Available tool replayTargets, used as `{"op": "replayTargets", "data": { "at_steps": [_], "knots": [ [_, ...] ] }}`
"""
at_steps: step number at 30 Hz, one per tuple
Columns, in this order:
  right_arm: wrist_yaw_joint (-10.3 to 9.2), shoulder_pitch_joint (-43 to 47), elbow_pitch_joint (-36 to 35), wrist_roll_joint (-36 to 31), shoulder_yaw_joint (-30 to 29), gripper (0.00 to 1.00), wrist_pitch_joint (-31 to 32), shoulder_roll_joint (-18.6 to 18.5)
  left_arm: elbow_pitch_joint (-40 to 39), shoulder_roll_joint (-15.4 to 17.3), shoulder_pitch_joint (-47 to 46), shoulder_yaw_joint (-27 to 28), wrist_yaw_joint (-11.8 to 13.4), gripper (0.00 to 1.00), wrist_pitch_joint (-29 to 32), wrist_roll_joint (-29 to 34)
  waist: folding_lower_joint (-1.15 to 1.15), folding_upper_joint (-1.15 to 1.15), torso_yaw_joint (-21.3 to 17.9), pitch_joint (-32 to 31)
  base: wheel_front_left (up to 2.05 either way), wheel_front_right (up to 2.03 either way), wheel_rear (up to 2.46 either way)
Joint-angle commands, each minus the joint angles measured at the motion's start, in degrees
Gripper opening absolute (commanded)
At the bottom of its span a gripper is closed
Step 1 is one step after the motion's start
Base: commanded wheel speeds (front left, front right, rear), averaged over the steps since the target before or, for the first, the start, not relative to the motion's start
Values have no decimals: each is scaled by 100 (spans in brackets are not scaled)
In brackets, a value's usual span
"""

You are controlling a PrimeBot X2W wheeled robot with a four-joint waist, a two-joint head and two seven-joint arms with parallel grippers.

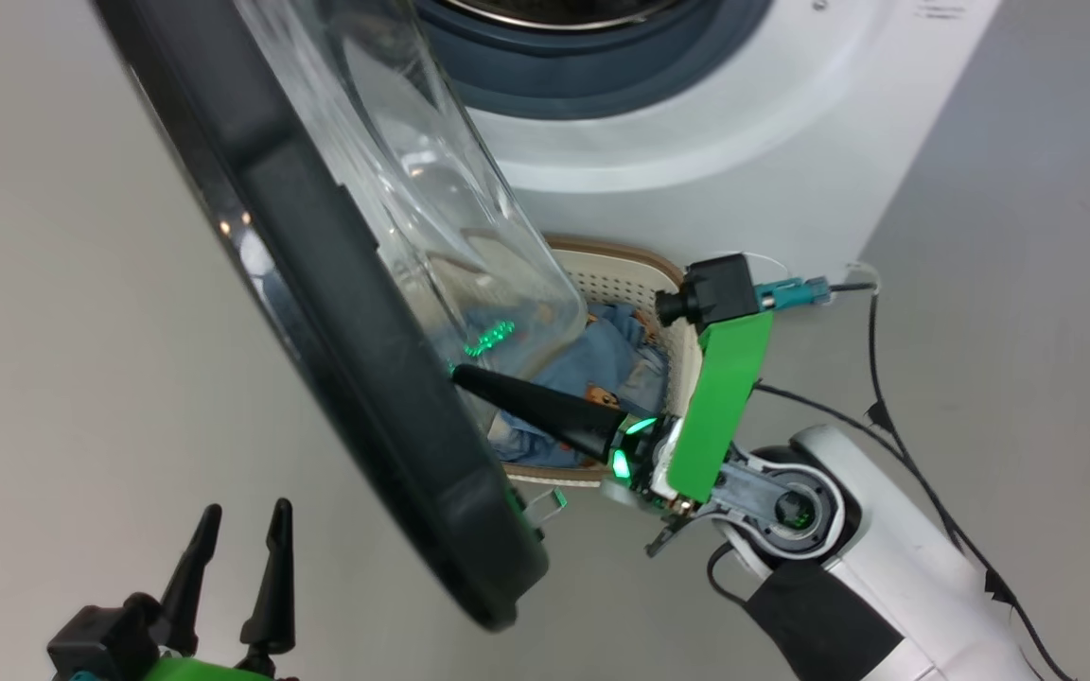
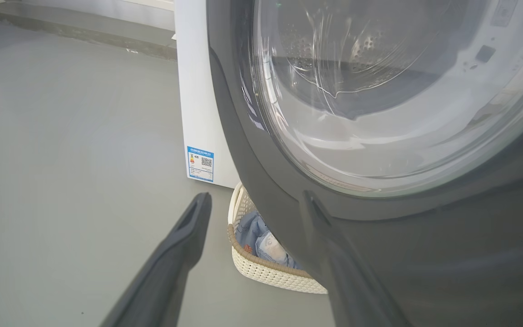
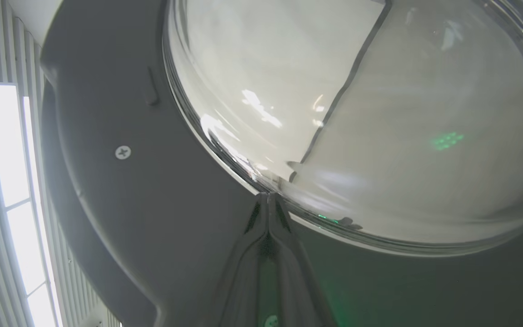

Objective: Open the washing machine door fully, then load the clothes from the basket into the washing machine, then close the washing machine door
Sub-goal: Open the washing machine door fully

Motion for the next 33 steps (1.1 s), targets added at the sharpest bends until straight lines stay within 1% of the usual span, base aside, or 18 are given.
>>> {"op": "replayTargets", "data": {
  "at_steps": [1, 11, 19, 24, 28, 30, 33],
  "knots": [
    [11, 104, -171, 108, 247, 0, -90, 237, -141, 103, 35, 118, 59, 100, -37, -61, 0, 0, 355, -232, 0, 0, 0],
    [11, 92, -122, 577, 1002, 0, -631, 238, -176, 103, 127, -66, 197, 100, -37, -210, 0, 0, 810, -474, 0, 0, 0],
    [11, 136, -147, 832, 1304, 0, -973, 239, -207, 103, 183, -39, 212, 100, -37, -164, 0, 0, 982, -656, 0, 0, 0],
    [11, 151, -156, 948, 1436, 0, -1084, 239, -196, 103, 231, 21, 206, 100, -37, -115, 0, 0, 991, -764, 0, 0, 0],
    [11, 192, -158, 955, 1444, 0, -1169, 239, -200, 103, 233, 114, 174, 100, -37, -25, 0, 0, 894, -883, 0, 0, 0],
    [11, 220, -173, 874, 1406, 0, -1249, 239, -207, 103, 224, 184, 148, 100, -37, 31, 0, 0, 819, -943, 0, 0, 0],
    [11, 301, -189, 580, 1320, 0, -1442, 239, -210, 103, 213, 337, 113, 100, -37, 111, 0, 0, 690, -1054, 0, 0, 0]
  ]
}}
